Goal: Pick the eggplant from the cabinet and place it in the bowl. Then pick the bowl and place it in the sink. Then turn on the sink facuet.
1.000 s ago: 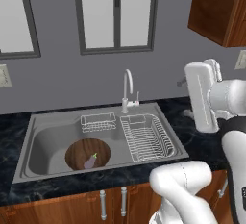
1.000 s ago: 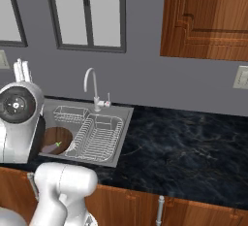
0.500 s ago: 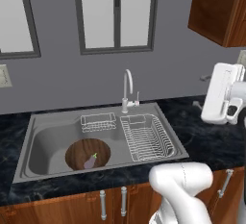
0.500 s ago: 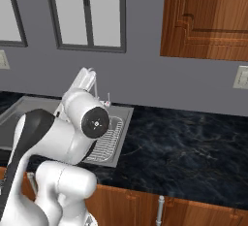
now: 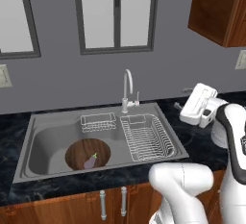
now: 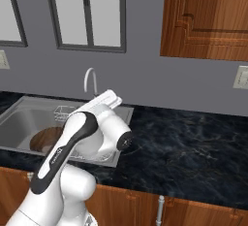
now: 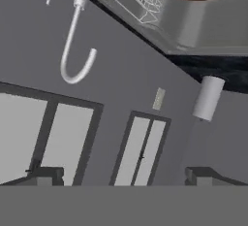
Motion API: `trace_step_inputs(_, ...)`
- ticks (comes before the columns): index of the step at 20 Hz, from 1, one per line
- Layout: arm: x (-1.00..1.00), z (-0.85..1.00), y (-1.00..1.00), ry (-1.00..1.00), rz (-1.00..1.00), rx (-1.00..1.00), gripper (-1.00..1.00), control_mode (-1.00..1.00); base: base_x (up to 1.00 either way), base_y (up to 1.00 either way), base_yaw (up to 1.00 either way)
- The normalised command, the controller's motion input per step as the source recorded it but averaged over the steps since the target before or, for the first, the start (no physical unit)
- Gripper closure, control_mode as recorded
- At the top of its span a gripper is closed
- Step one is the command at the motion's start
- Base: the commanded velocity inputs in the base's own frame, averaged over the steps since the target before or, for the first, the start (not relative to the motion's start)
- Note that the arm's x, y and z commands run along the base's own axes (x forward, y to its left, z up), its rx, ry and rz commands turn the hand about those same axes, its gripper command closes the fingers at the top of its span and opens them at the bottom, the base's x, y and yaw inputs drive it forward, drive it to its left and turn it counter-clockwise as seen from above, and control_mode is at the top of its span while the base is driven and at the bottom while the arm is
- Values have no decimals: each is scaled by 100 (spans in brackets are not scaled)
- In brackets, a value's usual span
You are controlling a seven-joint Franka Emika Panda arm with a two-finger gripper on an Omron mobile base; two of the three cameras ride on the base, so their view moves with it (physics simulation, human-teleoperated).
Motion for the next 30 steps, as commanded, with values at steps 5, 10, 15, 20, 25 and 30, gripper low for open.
trace_step_inputs(5, 67, -32, 18, 5, -3, 9, -100, -100, 0, 0, 0)
trace_step_inputs(10, 66, -31, -3, 0, 0, 4, -100, -100, 0, 0, 0)
trace_step_inputs(15, 56, -30, -3, 0, 0, 4, -100, -100, 0, 0, 0)
trace_step_inputs(20, 69, -28, -6, 1, 0, 4, -100, -100, 0, 0, 0)
trace_step_inputs(25, 69, -34, -4, 4, 0, 1, -100, -100, 0, 0, 0)
trace_step_inputs(30, 49, -30, -12, 2, 2, 0, -100, -100, 0, 0, 0)
